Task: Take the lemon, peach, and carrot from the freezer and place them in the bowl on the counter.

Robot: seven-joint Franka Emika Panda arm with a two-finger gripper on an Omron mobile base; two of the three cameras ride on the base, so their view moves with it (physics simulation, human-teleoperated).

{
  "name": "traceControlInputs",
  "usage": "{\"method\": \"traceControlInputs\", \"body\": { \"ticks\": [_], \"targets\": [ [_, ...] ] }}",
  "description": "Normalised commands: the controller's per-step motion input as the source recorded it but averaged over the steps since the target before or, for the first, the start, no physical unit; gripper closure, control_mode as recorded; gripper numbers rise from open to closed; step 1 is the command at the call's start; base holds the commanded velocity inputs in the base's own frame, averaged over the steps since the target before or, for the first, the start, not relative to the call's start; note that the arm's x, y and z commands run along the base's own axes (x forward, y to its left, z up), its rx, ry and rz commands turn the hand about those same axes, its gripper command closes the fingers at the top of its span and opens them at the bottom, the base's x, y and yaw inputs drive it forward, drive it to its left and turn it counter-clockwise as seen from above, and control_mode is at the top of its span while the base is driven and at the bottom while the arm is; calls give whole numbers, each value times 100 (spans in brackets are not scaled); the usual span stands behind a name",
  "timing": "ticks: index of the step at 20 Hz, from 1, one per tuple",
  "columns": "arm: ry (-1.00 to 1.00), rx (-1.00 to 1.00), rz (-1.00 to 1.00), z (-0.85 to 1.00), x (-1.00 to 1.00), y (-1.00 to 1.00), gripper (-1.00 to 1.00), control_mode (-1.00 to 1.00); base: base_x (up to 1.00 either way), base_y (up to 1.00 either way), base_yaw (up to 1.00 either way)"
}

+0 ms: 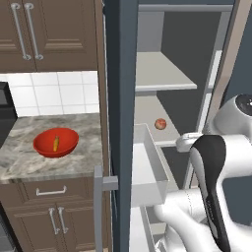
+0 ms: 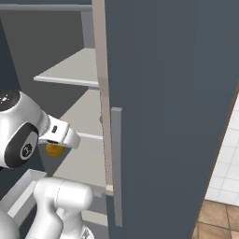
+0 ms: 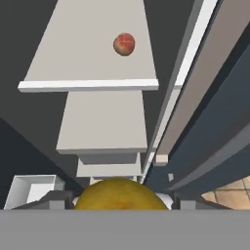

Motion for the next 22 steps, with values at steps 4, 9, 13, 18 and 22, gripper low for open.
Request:
{"method": "traceControlInputs", "body": {
  "ticks": [4,9,13,18,22],
  "targets": [
    [8,0,0,34,-12,-1,100,-100,0,0,0],
    [2,1,0,10,0,-4,100,-100,0,0,0],
    [0,0,0,12,-1,-8,100,-100,0,0,0],
    [0,0,0,2,-3,-2,100,100,-16,-8,0],
    [0,0,0,0,0,0,100,100,-80,-48,3]
  ]
}}
